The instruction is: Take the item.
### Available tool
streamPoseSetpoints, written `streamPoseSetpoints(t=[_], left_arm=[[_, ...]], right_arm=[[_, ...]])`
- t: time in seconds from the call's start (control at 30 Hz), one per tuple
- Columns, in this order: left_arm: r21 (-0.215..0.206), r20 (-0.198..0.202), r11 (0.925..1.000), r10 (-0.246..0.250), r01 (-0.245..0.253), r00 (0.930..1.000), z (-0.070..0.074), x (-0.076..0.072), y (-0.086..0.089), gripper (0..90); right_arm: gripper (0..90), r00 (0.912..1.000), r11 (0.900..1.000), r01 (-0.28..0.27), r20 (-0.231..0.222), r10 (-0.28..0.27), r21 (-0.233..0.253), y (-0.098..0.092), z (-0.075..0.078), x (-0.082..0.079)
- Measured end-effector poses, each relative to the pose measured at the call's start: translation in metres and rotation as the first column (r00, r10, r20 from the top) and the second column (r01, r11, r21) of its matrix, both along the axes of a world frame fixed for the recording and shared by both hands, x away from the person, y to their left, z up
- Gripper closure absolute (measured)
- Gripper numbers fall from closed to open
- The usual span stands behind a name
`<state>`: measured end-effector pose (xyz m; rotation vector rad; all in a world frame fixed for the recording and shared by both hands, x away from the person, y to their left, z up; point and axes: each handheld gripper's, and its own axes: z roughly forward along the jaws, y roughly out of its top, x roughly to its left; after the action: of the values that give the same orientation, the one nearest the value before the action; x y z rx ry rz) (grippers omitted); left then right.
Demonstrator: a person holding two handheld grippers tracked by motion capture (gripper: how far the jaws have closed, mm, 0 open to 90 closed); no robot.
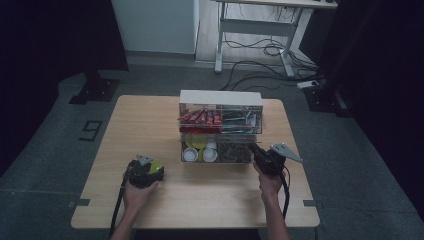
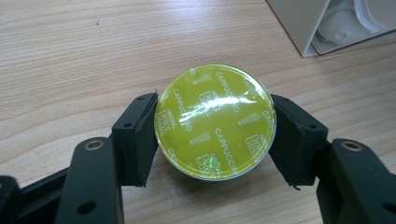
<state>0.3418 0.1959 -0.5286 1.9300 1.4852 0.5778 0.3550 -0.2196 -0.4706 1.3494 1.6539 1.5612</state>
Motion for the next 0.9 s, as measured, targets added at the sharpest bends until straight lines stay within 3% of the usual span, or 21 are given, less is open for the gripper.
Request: streamPoseSetpoints(t=[0.17,0.63,0.77,0.9], left_arm=[[-0.012,0.025,0.9998,-0.013,0.013,0.9996,0.003,-0.003,0.001,32.6],[-0.051,0.075,0.9981,-0.031,0.035,0.9967,0.017,-0.023,0.009,31.1],[-0.074,0.108,0.997,-0.016,0.025,0.994,0.017,-0.033,0.013,31.9],[-0.084,0.116,0.9963,-0.01,0.02,0.9931,0.014,-0.04,0.016,32.1]], right_arm=[[89.3,1.0,1.0,0.0,-0.001,0.0,0.0,0.0,0.0,0.0],[89.3,1.0,1.0,0.0,-0.002,0.0,0.004,-0.002,0.001,-0.002],[89.3,1.0,1.0,0.002,-0.002,-0.002,0.0,-0.002,0.0,-0.002],[89.3,1.0,1.0,0.002,-0.005,-0.002,-0.004,-0.001,-0.001,-0.003]])
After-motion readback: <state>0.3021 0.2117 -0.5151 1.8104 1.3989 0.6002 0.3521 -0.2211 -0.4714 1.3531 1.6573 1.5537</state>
